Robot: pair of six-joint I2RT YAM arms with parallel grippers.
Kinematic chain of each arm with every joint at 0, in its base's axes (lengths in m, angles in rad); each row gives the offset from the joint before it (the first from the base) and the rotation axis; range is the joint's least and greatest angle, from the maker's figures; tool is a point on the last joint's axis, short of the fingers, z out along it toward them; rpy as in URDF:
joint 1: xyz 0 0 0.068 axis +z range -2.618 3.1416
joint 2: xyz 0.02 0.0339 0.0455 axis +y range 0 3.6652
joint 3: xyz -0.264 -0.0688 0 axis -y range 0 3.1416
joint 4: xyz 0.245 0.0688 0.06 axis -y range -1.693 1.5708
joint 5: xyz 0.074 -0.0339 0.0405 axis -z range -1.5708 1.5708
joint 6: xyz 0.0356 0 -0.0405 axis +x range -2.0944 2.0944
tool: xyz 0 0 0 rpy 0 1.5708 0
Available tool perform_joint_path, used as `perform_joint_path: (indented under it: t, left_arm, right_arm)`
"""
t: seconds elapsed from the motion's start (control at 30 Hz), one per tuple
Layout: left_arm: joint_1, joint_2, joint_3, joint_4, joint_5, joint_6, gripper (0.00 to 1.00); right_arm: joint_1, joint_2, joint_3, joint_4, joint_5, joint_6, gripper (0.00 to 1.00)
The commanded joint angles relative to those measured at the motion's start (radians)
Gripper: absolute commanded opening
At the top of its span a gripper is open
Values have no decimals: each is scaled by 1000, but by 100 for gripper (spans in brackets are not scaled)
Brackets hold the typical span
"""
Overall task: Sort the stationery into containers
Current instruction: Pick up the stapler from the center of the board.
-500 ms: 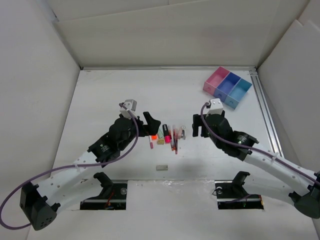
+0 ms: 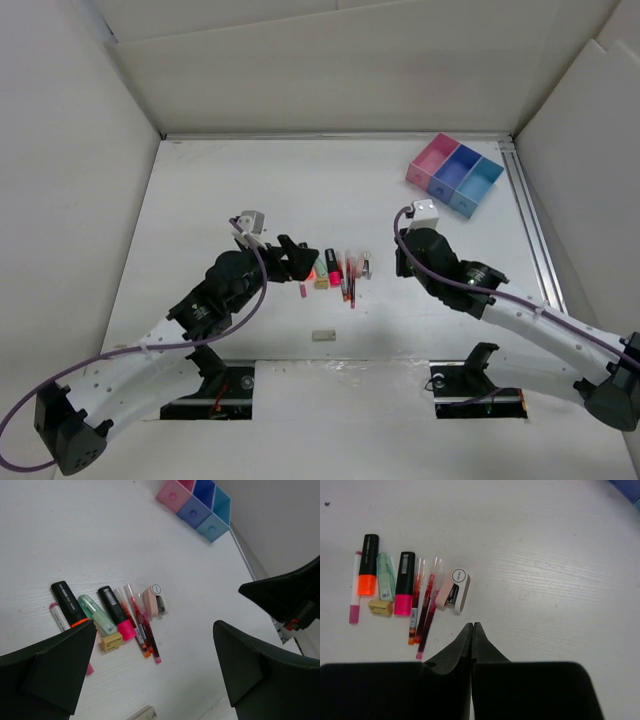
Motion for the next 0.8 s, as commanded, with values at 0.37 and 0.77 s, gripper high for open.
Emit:
perform_joint_path:
  t: [0.37,0.77]
  left_arm:
    - [6,-9,-31,-8,-39,-54,0]
    - [6,-68,-89,1,27,-42,68]
  right_arm:
    - [75,473,109,100,-44,77,53]
    - [37,619,167,155,13,110,76]
